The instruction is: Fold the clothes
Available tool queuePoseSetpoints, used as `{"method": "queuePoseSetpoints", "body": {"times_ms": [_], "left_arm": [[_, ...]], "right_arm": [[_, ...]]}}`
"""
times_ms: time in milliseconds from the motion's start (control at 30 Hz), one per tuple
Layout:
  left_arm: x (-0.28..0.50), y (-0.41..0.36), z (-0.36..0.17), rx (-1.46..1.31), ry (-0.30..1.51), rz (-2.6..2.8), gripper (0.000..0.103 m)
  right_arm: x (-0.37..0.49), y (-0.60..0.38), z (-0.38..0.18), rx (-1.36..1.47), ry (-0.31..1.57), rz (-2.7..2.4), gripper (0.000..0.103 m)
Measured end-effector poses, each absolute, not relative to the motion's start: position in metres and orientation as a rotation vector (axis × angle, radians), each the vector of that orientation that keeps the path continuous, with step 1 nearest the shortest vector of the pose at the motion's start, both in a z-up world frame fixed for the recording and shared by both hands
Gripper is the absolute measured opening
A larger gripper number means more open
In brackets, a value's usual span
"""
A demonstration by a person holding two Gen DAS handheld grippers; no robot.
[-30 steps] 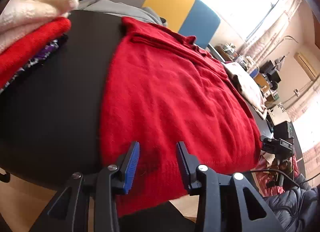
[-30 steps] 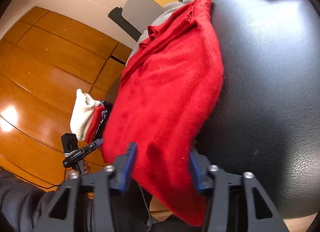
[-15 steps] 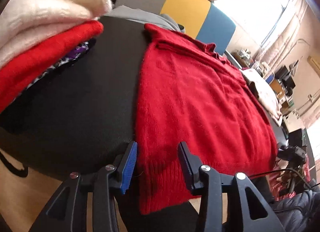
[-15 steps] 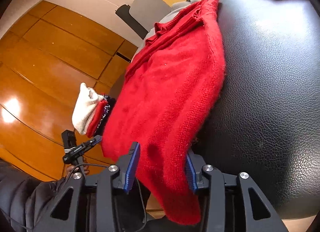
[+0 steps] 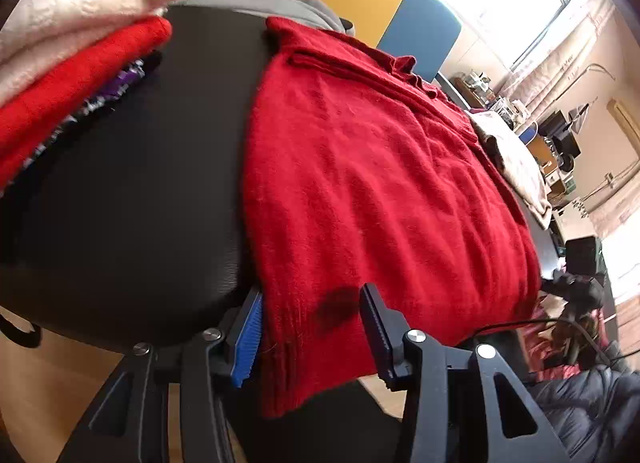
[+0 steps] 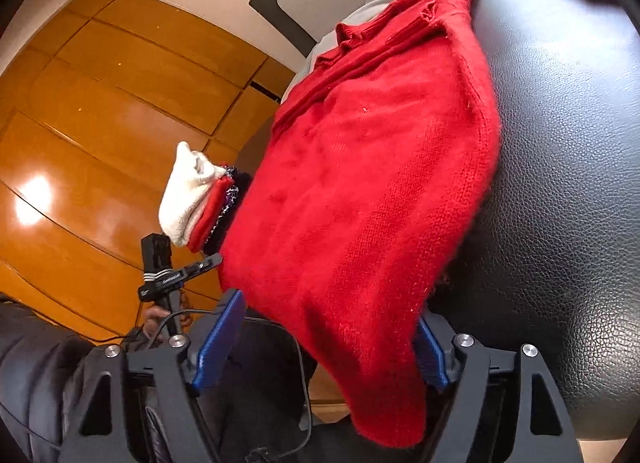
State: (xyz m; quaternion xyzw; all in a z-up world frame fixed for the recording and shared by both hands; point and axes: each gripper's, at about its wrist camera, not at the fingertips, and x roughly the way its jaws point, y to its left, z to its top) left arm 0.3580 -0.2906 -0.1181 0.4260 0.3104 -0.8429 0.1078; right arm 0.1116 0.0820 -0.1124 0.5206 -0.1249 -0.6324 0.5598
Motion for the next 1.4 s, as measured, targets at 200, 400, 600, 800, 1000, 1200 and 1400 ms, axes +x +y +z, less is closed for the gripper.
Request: {"method": "queuePoseSetpoints", "body": {"times_ms": [200, 400, 600, 800, 1000, 1200, 1400], "left_arm": [[0.332, -0.285, -0.118, 1.338, 0.861, -2.455, 0.03], [0.343, -0.295, -0.125, 1.261, 0.967, -2.438, 0.012], [0.342, -0.291, -0.123, 1.269, 0.936, -2.451, 0.019], [0.337, -0.284, -0.119, 1.332, 0.855, -2.479, 0.011], [0.354, -0.286, -0.122, 1.328, 0.969, -2.491, 0.011], [0.365, -0.302, -0.134, 1.29, 1.201, -2.474, 0.011], [0.359, -0.298, -0.13, 1.306, 1.132, -2.501, 0.02]], "right_arm": [[0.107, 0.096, -0.12, 1.264, -0.289, -1.566, 0.035], [0.106, 0.109, -0.13, 1.268, -0.312, -1.568, 0.014], [0.109, 0.112, -0.13, 1.219, -0.304, -1.565, 0.02], [0.11, 0.104, -0.125, 1.284, -0.277, -1.568, 0.016], [0.111, 0.109, -0.131, 1.317, -0.352, -1.542, 0.014], [0.111, 0.112, -0.135, 1.321, -0.377, -1.525, 0.014], [0.114, 0.106, -0.134, 1.312, -0.373, -1.516, 0.022]]}}
